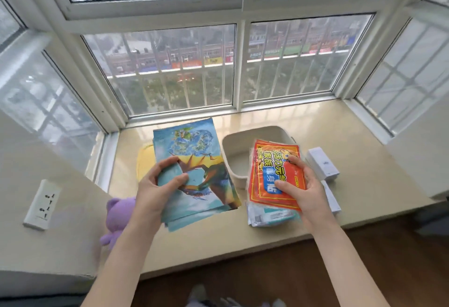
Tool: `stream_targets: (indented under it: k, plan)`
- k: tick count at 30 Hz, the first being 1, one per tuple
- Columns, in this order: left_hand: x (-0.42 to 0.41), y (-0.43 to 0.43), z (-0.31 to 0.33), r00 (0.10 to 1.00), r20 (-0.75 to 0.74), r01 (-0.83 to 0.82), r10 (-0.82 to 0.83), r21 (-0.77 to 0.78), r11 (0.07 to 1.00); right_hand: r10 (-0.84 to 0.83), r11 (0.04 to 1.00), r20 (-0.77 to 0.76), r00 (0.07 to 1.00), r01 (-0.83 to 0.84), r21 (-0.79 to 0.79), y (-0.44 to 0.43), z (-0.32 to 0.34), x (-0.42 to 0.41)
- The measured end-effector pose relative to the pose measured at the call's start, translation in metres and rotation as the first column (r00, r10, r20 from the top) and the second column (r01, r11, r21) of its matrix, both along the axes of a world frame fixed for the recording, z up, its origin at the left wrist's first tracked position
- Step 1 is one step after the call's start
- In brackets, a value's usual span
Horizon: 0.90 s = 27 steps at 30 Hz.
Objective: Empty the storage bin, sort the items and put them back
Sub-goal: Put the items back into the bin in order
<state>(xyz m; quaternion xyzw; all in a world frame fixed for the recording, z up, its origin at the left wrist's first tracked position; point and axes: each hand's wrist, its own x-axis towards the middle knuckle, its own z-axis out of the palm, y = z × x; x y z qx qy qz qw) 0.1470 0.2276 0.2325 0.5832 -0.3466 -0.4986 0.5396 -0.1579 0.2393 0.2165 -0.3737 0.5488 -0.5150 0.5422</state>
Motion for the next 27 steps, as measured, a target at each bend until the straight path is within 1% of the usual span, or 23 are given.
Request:
stream_targets:
  k: [4,8,11,16,20,24,27]
  plan:
    - [-0.072,0.008,-0.013,1.000,0.005,-0.014,0.014,0.052,0.999,-0.028,0.998,0.035,0.999,0.026,0.058,0.012,-0.015,-0.067]
    - [-0.143,0.018,-0.022,0.999,-0.002,-0.040,0.041,0.113,0.993,-0.015,0.996,-0.016,1.000,0.017,0.086,0.012,-0.017,-0.132]
    - [-0.174,0.012,-0.017,0.999,-0.006,-0.047,0.049,0.124,0.991,-0.019,0.997,-0.029,0.999,0.021,0.072,-0.001,-0.010,-0.163]
    - [-0.197,-0.023,-0.006,0.998,-0.022,-0.061,0.063,0.086,0.994,0.018,0.999,-0.054,0.998,-0.016,0.027,-0.044,-0.004,-0.187]
    - [-0.199,-0.060,-0.021,0.998,-0.025,-0.053,0.056,0.092,0.994,0.013,1.000,-0.067,0.998,-0.012,0.015,-0.078,-0.012,-0.189]
    - [-0.194,-0.090,-0.049,0.998,-0.014,-0.056,0.059,0.143,0.988,-0.003,0.998,-0.093,0.996,0.010,0.068,-0.105,-0.033,-0.183]
    - [-0.188,-0.113,-0.064,0.997,-0.007,-0.072,0.075,0.182,0.981,0.013,0.993,-0.112,0.994,0.000,0.121,-0.130,-0.043,-0.177]
